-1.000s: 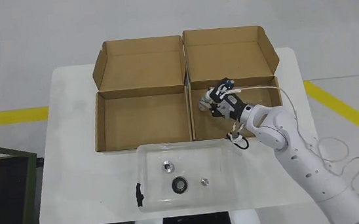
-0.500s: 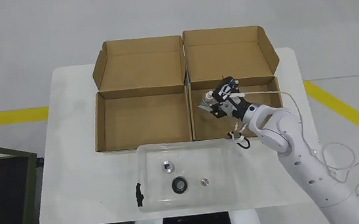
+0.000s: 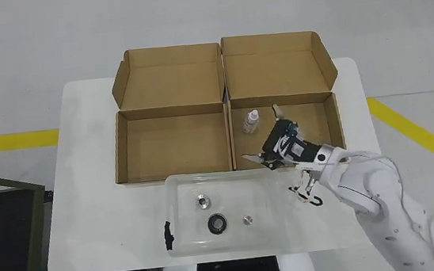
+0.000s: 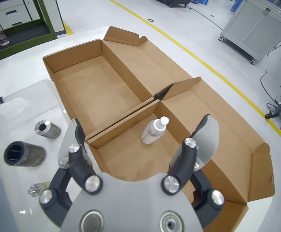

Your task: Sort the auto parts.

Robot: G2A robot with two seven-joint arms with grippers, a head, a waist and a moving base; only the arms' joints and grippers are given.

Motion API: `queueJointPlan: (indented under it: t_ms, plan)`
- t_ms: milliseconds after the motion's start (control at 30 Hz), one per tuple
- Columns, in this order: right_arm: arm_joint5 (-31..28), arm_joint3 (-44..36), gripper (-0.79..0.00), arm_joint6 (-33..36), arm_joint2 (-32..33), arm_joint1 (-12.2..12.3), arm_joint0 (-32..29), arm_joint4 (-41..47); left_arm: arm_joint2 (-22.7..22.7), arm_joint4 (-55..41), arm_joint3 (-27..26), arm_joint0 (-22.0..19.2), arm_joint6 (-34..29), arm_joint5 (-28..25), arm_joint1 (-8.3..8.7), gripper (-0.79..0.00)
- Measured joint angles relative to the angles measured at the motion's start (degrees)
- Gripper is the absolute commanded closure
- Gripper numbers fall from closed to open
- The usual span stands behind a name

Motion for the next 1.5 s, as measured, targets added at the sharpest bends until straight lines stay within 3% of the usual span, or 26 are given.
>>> queueJointPlan:
  t_ms: [267,633,1033,1500]
  plan:
    - [-2.76,-7.64,-0.785,-1.25,-1.06,0.79,-8.45,-8.20,0.00,0.00,0.00,0.00,0.00,0.00,0.00,-0.785]
    - [-7.42,-8.91,-0.785,-2.26,-3.43,1.61,-14.73,-15.25,0.00,0.00,0.00,0.00,0.00,0.00,0.00,-0.785]
    - [-11.62,-7.89,-0.785,-0.61,-4.86,2.31,-16.63,-19.34,0.00,0.00,0.00,0.00,0.00,0.00,0.00,-0.785]
    - [-13.80,-5.07,-0.785,3.56,-7.88,2.49,-14.84,-21.45,0.00,0.00,0.00,0.00,0.00,0.00,0.00,-0.785]
